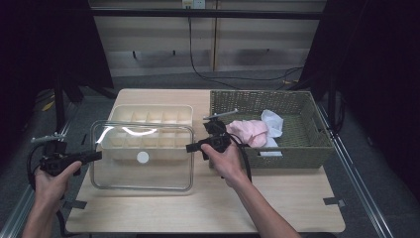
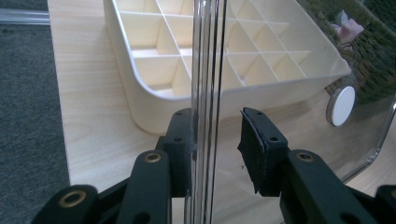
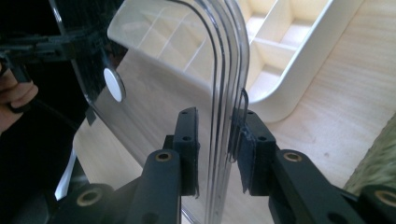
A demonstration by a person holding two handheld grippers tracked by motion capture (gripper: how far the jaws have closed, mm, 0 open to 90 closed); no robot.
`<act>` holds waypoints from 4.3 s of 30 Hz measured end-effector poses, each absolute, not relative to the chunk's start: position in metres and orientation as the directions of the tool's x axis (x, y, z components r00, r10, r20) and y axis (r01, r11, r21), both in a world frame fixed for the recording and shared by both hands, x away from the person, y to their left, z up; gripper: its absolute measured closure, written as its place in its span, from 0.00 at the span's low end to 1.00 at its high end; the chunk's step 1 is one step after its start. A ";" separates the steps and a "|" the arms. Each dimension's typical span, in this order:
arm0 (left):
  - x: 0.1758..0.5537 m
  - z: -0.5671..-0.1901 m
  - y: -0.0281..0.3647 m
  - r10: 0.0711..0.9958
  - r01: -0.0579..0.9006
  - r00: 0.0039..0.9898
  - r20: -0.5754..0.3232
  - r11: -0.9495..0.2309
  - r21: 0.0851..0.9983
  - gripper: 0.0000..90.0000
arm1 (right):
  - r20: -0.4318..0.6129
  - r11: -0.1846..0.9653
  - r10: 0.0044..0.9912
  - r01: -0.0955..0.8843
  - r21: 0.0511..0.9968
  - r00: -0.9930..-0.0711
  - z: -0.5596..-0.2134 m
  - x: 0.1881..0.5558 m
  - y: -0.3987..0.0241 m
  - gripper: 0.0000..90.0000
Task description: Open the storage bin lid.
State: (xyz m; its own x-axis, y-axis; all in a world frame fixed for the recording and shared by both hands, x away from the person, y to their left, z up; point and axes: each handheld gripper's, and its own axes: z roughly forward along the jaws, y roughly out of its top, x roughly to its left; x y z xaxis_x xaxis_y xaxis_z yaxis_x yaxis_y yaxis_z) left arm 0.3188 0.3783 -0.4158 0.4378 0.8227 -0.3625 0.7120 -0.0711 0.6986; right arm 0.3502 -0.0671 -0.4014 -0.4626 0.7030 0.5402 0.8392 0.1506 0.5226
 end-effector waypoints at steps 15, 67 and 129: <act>0.302 -0.430 0.384 0.832 0.752 0.405 -0.379 -0.068 0.656 0.72 | 0.514 0.219 0.708 0.842 0.493 -0.485 -0.417 0.336 -0.056 0.80; 0.283 -0.481 0.392 0.815 0.838 0.361 -0.453 -0.070 0.541 0.65 | 0.457 0.267 0.771 0.877 0.400 -0.443 -0.471 0.319 -0.034 0.64; 0.270 -0.445 0.327 0.799 0.750 0.474 -0.370 -0.146 0.645 0.34 | 0.440 0.262 0.724 0.803 0.535 -0.530 -0.452 0.318 -0.056 0.33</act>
State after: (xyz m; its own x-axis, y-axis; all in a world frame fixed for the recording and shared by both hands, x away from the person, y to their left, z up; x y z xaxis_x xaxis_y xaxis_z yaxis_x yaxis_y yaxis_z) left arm 0.2703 0.3268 -0.4452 0.4739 0.7991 -0.3698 0.7497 -0.1459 0.6455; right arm 0.3178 -0.0560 -0.4519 -0.5302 0.7244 0.4405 0.8029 0.2621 0.5354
